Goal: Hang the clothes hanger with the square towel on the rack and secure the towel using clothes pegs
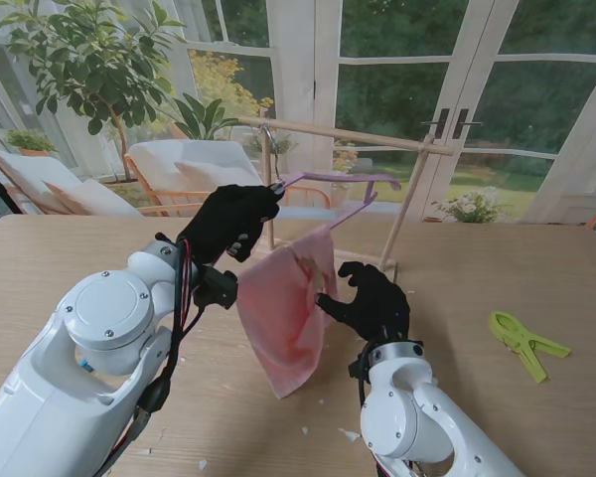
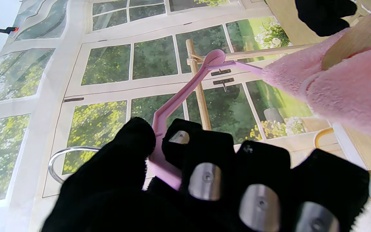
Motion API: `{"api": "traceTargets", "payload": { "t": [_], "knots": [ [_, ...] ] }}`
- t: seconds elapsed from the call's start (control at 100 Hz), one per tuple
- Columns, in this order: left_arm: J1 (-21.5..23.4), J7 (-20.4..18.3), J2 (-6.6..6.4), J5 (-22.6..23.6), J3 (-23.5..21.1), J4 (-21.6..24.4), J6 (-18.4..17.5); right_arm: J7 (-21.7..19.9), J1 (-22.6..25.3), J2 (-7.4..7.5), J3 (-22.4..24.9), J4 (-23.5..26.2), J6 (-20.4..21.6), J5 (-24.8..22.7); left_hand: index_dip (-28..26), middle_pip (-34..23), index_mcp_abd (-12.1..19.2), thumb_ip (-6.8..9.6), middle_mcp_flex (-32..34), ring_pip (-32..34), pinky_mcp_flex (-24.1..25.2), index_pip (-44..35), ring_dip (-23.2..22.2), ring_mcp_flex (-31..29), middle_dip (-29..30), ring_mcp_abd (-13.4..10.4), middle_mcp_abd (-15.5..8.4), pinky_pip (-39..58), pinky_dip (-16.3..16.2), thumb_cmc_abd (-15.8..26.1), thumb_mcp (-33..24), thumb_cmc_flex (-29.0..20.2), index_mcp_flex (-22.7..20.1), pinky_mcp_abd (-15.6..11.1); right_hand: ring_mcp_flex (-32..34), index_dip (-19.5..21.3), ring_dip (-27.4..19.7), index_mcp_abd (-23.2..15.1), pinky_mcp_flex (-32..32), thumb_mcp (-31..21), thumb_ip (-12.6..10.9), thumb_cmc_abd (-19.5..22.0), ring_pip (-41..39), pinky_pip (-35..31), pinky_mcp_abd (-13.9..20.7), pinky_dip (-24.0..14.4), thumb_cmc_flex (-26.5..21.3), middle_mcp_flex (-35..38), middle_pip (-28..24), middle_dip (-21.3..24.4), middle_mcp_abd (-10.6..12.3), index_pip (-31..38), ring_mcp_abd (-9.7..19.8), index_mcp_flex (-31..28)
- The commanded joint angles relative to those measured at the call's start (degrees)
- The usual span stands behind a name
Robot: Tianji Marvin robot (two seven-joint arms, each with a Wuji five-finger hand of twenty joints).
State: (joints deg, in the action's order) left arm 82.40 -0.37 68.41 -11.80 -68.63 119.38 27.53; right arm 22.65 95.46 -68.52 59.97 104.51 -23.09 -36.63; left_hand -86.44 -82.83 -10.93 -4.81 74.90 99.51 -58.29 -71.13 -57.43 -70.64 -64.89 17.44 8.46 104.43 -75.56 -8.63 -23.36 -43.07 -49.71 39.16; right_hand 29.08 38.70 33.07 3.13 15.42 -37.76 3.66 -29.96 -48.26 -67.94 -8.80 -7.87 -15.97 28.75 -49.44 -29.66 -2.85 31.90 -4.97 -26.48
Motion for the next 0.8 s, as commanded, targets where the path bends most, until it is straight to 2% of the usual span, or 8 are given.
{"api": "traceTargets", "payload": {
  "t": [0.0,0.1,0.15,0.2,0.25,0.31,0.52,0.79],
  "knots": [
    [0.1,-0.92,0.13,-0.35,-0.15,0.63,-0.15,-0.75,-0.41,-0.55,-0.9,-0.65,-0.29,-0.03,-2.33,-1.72,-2.26,-0.47,2.3,7.7,-0.76,-1.68,-2.02,-1.67,0.1,-1.09,-3.13,15.55,-1.18,0.54,-1.77,-0.28,-3.75,-0.49,-1.04,2.14,0.9,0.74,-0.22,0.86,0.11,-0.67,-1.6,-0.11,0.31,-36.34,2.48,-1.0,-2.76,-1.48,-0.18,2.17,-0.2,0.06],
    [0.17,-0.92,0.14,-0.64,-0.24,0.74,-0.09,0.04,-1.88,-0.97,-1.97,-2.01,-1.66,-0.06,-2.33,-1.72,-2.25,-0.48,2.3,7.7,-0.76,-1.68,-2.02,-1.67,0.1,-1.08,-3.13,15.55,-1.18,0.43,-1.8,-0.2,-3.77,-0.49,0.89,6.69,1.83,-1.52,1.1,-1.77,-1.34,-0.82,-4.09,-1.81,0.42,-36.65,-3.28,1.17,-5.39,-4.26,1.3,6.92,0.21,-1.52],
    [0.22,-0.96,0.13,-0.77,-0.33,0.8,-0.09,0.88,-2.49,-1.34,-2.31,-2.75,-2.04,0.36,-2.32,-1.72,-2.29,-0.47,2.3,7.7,-0.76,-1.69,-2.02,-1.67,0.1,-1.07,-3.13,15.55,-1.18,0.42,-1.86,-0.22,-3.85,-0.49,2.81,9.13,2.05,-3.99,2.0,-10.84,-1.94,-0.29,-5.41,-3.1,0.36,-36.46,-6.25,3.46,-5.7,-5.34,2.33,9.97,0.56,-4.34],
    [0.26,-0.99,0.11,-0.79,-0.44,0.83,-0.13,2.57,-2.91,-1.88,-2.47,-3.62,-2.02,1.12,-2.31,-1.72,-2.31,-0.48,2.3,7.71,-0.76,-1.69,-2.02,-1.67,0.1,-1.06,-3.13,15.55,-1.18,0.41,-1.89,-0.19,-3.9,-0.49,5.71,1.48,2.06,-9.09,3.17,-17.54,2.56,-1.97,-6.71,-4.37,0.22,-35.97,-12.47,7.15,-5.72,-5.67,3.2,20.21,0.54,-5.51],
    [0.3,-1.03,0.09,-0.78,-0.58,0.84,-0.22,4.43,-3.03,-2.46,-2.42,-4.26,-1.59,2.22,-2.3,-1.72,-2.31,-0.48,2.3,7.71,-0.76,-1.69,-2.02,-1.67,0.1,-1.06,-3.13,15.55,-1.18,0.43,-1.93,-0.18,-3.9,-0.49,8.42,-1.58,2.25,-13.54,3.94,-19.45,3.3,-1.3,-7.86,-5.18,-0.2,-36.03,-17.4,11.3,-5.54,-5.02,3.41,23.53,0.34,-11.67],
    [0.32,-1.0,0.08,-0.77,-0.81,0.76,-0.37,5.62,-2.66,-2.81,-2.04,-4.32,-0.78,3.21,-2.3,-1.72,-2.31,-0.48,2.3,7.71,-0.76,-1.68,-2.02,-1.67,0.1,-1.07,-3.13,15.55,-1.19,0.45,-1.96,-0.15,-3.89,-0.49,10.22,-2.03,2.38,-15.7,4.34,-19.74,3.45,-1.06,-8.68,-5.59,-0.31,-36.02,-18.85,14.05,-5.6,-4.89,3.52,24.97,0.17,-16.51],
    [0.42,-0.55,0.18,-0.98,-1.59,0.4,-0.71,7.28,0.33,-3.14,0.18,-2.36,0.66,5.05,-2.29,-1.72,-2.31,-0.5,2.3,7.71,-0.75,-1.67,-2.02,-1.67,0.1,-1.01,-3.13,15.55,-1.2,0.41,-2.05,-0.12,-3.84,-0.46,10.91,3.88,3.44,-11.71,4.81,-23.52,2.06,-1.93,-12.26,-7.95,-0.36,-36.21,-17.42,14.78,-8.42,-7.16,2.12,27.82,-0.51,-16.34],
    [0.88,0.0,0.28,-1.74,-2.8,0.42,-1.42,7.01,2.95,-2.98,2.68,-0.88,0.18,5.84,-2.33,-1.72,-2.41,-0.54,2.3,7.72,-0.72,-1.67,-2.06,-1.66,0.1,-0.9,-3.13,15.55,-1.26,0.52,-2.09,-0.1,-3.74,-0.36,10.45,7.37,3.93,-9.94,5.0,-24.36,1.47,-1.28,-14.02,-9.66,0.1,-36.39,-17.41,13.66,-10.35,-8.03,1.0,29.42,-0.54,-15.03]
  ]
}}
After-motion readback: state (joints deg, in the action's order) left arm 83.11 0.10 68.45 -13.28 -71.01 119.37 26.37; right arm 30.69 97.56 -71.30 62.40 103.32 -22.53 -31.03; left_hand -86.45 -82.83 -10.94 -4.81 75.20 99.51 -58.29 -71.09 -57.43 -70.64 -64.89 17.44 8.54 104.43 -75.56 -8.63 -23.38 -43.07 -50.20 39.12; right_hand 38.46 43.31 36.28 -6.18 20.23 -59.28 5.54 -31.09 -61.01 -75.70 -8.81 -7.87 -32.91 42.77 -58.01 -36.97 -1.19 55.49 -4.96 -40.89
